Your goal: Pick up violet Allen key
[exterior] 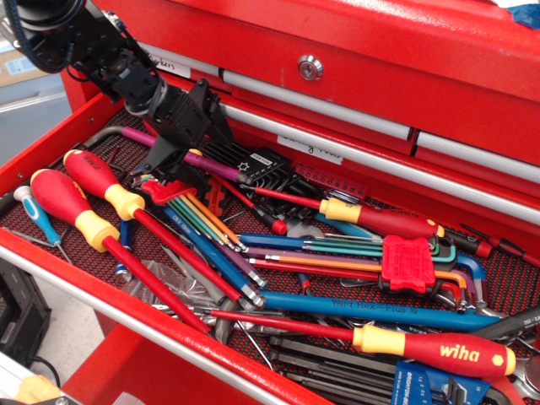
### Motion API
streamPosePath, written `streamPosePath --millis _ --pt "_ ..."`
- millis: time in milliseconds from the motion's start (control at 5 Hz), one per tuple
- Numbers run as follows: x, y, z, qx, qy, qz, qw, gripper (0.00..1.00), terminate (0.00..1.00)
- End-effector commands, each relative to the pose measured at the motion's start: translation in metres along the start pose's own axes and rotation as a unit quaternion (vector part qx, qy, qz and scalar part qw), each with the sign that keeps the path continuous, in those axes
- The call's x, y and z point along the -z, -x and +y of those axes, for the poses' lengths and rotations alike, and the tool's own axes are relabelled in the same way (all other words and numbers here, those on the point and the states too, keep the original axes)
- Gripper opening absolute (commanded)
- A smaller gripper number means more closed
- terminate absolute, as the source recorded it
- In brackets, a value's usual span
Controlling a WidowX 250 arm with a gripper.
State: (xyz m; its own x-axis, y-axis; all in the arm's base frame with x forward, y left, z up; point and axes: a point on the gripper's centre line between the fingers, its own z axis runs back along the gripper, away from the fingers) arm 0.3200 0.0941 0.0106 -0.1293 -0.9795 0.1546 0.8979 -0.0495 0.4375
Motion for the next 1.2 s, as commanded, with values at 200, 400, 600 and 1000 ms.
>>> streamPosePath --millis 200,400,600,1000 --pt "0.024 -0.014 -0.004 -0.018 0.018 -0.035 0.9991 1.0 0.0" --pt "0.033 -0.024 -0.018 -0.058 0.01 -0.043 0.9973 1.0 0.0" --pt "0.04 -0.032 -0.028 -0.097 0.021 -0.055 0.9936 0.0 0.0" --pt "0.044 -0.037 -0.033 -0.132 0.043 -0.074 0.9876 0.0 0.0"
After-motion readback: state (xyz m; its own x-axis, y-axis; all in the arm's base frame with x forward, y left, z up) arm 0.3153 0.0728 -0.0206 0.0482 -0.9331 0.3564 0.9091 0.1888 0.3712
